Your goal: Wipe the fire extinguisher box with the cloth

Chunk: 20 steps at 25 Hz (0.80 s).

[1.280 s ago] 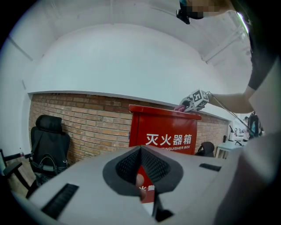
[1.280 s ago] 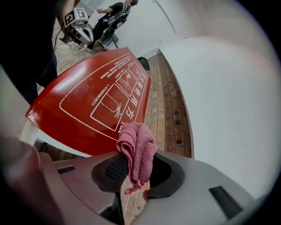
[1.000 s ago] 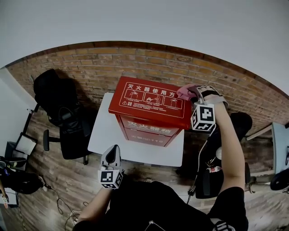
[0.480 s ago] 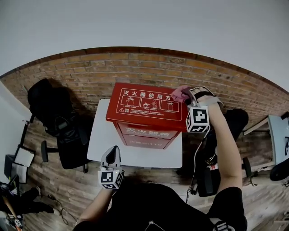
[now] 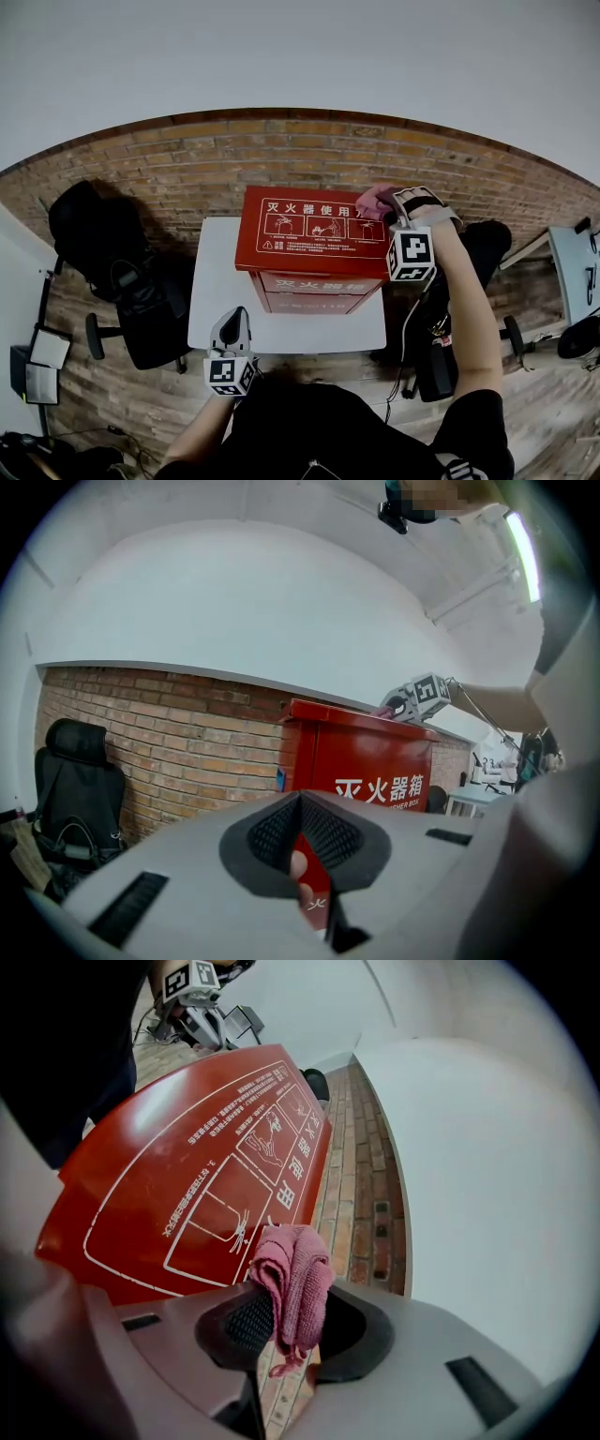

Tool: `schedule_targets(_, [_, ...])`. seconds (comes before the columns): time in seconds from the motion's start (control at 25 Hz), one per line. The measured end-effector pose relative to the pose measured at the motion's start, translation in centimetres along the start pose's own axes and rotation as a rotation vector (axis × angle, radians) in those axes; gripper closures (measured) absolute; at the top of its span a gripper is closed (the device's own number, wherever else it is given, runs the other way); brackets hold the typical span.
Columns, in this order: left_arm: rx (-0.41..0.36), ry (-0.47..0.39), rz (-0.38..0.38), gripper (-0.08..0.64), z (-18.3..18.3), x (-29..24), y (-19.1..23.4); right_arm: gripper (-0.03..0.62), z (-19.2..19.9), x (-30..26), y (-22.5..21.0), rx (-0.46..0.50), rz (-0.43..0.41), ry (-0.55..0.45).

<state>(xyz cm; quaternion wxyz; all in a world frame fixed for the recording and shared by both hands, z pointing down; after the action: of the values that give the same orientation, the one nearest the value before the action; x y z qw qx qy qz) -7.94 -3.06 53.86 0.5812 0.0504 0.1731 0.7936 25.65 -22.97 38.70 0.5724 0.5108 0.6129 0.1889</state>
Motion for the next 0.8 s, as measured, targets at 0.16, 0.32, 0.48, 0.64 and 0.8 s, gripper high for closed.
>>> schedule_targets(0.16, [0.002,0.013,0.021,0.541,-0.5,-0.3,1.3,0.485,-0.9,-0.3,-0.5,-0.007,-0.005,0.016])
schedule_targets(0.32, [0.0,0.022,0.044,0.541,-0.7,-0.5,2.3,0.485,-1.8,-0.5,-0.9,-0.011,-0.008,0.032])
schedule_targets(0.48, [0.001,0.028,0.063,0.541,-1.0,-0.5,3.2,0.485,-2.5,-0.7,-1.1,-0.017,-0.014,0.046])
schedule_targets(0.64, [0.008,0.033,0.076,0.541,-1.2,-0.3,4.1,0.485,-3.1,-0.8,-1.5,-0.029,-0.019,0.059])
schedule_targets(0.8, [0.017,0.036,0.089,0.541,-1.2,-0.3,4.9,0.485,-3.5,-1.0,-1.9,-0.04,-0.029,0.067])
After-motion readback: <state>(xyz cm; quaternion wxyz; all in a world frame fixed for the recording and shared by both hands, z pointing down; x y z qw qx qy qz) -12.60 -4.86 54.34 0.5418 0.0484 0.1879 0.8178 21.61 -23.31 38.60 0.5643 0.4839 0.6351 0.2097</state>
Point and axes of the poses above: the fingertips, and each gripper's own axes: x backward along the fingers, y to its left, z out of its underside, the point moved 8 cm from there along x, backward along the fingers, and after that the axes turned 11 degrees about x, right-handed, at the moved point
